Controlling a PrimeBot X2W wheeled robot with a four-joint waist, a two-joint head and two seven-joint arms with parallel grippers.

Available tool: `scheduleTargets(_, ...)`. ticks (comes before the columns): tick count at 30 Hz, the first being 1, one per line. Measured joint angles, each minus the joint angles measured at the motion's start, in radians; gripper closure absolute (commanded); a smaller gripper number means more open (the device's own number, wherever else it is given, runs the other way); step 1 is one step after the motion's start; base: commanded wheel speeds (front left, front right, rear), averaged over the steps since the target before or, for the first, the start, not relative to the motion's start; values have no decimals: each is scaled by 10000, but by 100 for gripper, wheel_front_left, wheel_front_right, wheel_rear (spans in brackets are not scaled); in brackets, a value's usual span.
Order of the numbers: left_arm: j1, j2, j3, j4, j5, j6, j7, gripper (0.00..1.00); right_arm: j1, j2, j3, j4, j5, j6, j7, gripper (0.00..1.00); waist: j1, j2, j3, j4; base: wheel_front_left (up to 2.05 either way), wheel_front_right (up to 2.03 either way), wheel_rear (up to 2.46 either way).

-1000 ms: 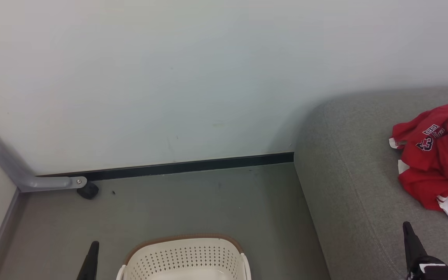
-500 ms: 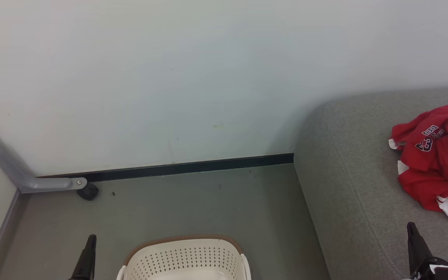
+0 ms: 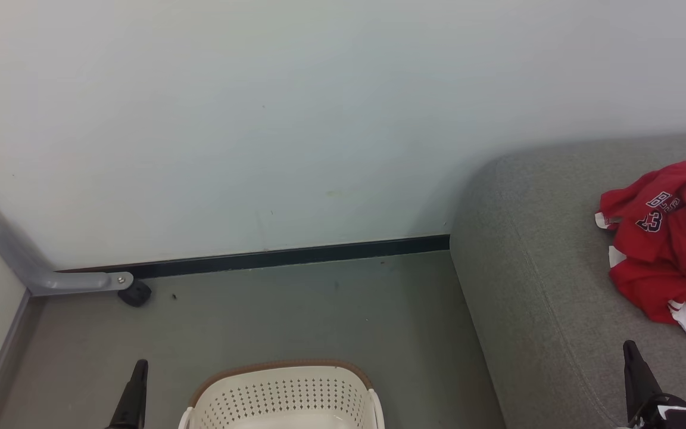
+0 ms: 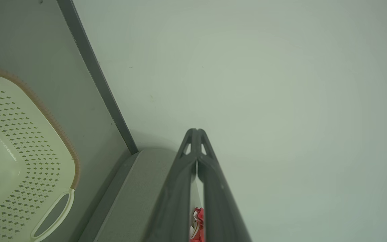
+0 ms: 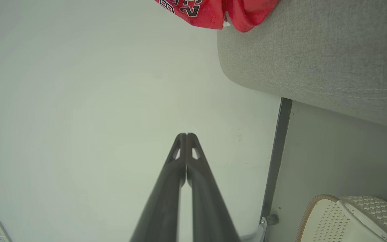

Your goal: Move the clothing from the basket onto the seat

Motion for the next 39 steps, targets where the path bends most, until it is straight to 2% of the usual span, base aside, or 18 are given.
scheduleTargets(39,0,-2,0,-8,-161,0,0,100,2,2,0,-6,2,0,-2,100,0,0,1,0,0,0,0)
